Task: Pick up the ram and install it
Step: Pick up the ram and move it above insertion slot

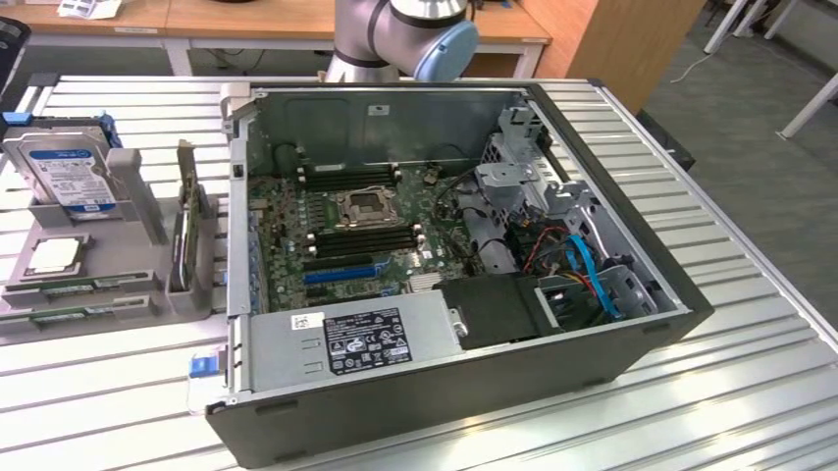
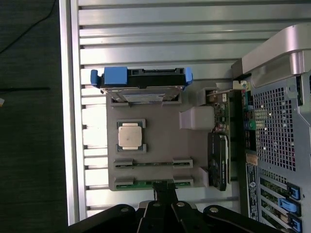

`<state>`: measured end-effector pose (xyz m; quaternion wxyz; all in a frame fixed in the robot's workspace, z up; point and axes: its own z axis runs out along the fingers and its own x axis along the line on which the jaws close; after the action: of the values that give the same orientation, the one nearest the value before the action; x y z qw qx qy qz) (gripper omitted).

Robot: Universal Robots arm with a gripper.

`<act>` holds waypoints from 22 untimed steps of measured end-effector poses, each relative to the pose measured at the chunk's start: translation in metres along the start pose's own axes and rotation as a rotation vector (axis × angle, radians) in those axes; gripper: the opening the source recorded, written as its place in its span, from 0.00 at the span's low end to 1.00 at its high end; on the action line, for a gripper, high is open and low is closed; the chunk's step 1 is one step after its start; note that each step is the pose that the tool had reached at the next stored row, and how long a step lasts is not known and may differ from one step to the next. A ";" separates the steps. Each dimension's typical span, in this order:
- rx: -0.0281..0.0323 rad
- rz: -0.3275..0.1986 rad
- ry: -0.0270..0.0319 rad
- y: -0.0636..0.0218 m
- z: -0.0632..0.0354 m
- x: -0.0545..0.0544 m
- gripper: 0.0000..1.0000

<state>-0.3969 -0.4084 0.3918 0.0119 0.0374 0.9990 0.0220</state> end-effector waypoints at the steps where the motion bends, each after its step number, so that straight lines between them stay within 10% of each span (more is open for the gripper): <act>1: 0.0000 0.000 0.0000 0.0000 0.0000 0.000 0.10; 22: -0.0034 -0.151 0.0068 0.0000 0.0000 0.000 0.10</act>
<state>-0.3970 -0.4084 0.3918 0.0102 -0.0382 0.9990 0.0229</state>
